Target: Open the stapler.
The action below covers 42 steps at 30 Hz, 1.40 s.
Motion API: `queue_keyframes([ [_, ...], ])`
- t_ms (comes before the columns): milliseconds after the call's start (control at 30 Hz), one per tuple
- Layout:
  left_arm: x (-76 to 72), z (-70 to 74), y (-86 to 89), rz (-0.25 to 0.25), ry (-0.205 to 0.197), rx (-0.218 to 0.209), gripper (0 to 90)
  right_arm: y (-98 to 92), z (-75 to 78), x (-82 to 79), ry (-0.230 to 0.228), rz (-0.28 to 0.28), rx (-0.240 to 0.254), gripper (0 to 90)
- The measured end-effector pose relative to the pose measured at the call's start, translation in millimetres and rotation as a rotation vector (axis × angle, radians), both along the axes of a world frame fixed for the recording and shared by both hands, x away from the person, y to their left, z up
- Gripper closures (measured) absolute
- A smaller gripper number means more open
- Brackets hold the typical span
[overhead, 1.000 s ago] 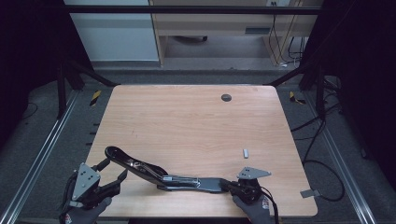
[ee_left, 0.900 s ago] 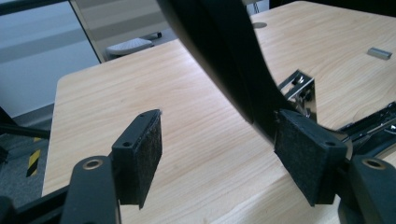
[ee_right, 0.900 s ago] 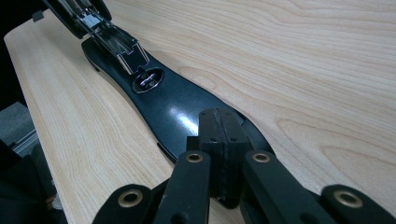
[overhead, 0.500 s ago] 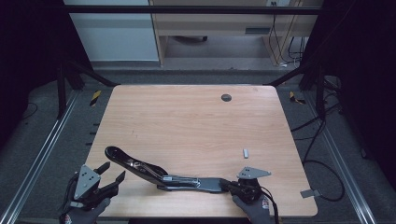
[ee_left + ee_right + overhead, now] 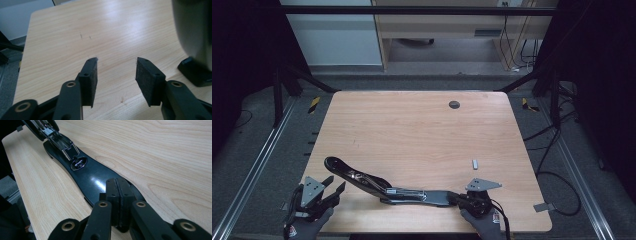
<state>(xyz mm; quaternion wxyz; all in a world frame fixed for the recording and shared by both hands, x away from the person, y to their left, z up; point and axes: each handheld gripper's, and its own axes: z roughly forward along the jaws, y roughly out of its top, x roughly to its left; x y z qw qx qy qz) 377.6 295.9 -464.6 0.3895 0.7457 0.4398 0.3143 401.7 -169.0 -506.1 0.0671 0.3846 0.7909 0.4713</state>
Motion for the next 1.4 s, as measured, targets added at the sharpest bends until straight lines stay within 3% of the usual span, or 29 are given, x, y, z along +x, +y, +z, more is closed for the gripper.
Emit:
queue_keyframes([
  [233,4.1,-10.2,-4.7,-0.004,0.013,0.034,54.0,-2.2,2.6,1.1,-0.002,-0.017,-0.011,85.3],
  [633,7.2,-18.2,-2.8,0.019,0.018,0.03,54.1,-21.4,13.1,4.8,-0.033,-0.102,-0.011,78.3],
  [733,7.0,-18.2,-1.6,0.031,0.015,0.029,52.5,-29.1,19.9,8.5,-0.053,-0.155,-0.048,74.0],
  [867,8.3,-18.9,0.3,0.04,0.02,0.015,51.4,-35.4,24.6,11.5,-0.059,-0.186,-0.052,72.8],
  [1133,10.3,-21.4,0.1,0.034,0.042,0.019,48.7,-50.1,36.2,24.0,-0.071,-0.295,-0.11,66.1],
  [1400,11.5,-23.0,-1.5,0.026,0.053,0.027,47.9,-54.6,44.5,38.8,-0.054,-0.346,-0.157,59.9],
])
